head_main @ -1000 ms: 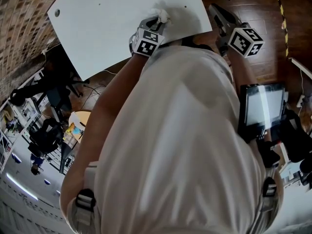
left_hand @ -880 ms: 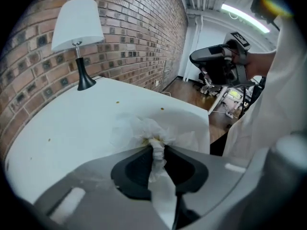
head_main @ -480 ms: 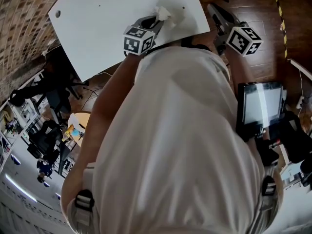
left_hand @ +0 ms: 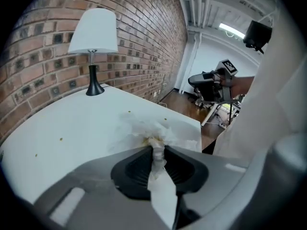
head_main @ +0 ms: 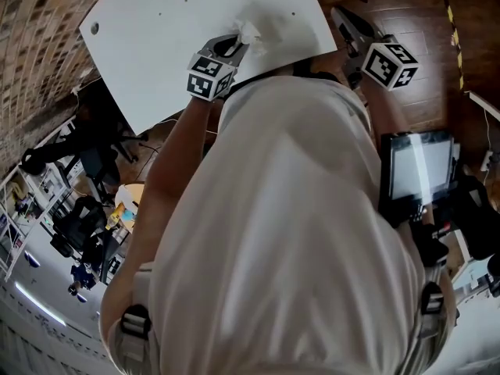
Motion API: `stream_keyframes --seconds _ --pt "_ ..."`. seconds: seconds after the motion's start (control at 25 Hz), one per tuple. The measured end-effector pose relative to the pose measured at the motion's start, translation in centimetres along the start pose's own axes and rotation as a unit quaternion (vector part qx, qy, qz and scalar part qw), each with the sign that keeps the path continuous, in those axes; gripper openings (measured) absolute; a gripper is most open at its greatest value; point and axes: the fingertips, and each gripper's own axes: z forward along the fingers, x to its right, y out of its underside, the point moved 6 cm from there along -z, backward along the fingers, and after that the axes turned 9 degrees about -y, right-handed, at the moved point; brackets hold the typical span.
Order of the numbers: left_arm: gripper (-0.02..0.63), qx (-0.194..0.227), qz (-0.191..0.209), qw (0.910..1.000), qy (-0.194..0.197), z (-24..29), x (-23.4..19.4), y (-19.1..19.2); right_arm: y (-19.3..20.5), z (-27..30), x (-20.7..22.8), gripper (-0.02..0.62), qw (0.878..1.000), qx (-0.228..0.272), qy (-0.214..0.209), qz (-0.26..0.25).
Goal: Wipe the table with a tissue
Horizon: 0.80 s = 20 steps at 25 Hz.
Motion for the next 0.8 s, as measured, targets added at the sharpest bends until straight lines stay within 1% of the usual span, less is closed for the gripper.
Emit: stream_keyframes --seconds 0.12,0.2,0.28,0.44,0.64,0.8 --pt "0.078 -0.001 0.017 0.9996 0.021 1.2 2.4 -1.6 -0.4 -1.8 -0.1 0.008 1.000 0.001 0.012 -0.001" --pt "0.078 -0.002 0.020 0.9992 0.034 1.7 3.0 -2.4 -0.5 -2.2 -0.6 0.008 1.000 0.000 0.022 -0.001" --pt "0.078 -0.003 0.024 0.9988 0.042 2.0 2.6 -3.0 -0.6 -1.9 -0.9 0.008 1.000 0.002 0.027 -0.001" --pt "0.078 -0.010 0.033 0.9986 0.040 3.1 1.9 -3.8 -0.3 -1.8 -0.3 0.008 0.999 0.011 0.030 0.002" --pt "0.078 -0.021 0.048 0.9973 0.051 5.7 2.8 -4.6 0.2 -3.1 1.1 0.008 0.999 0.017 0.045 0.009" --pt "0.078 -0.027 0.058 0.9959 0.063 6.5 2.8 -5.6 1.0 -3.2 1.1 0.008 0.998 0.022 0.055 0.019"
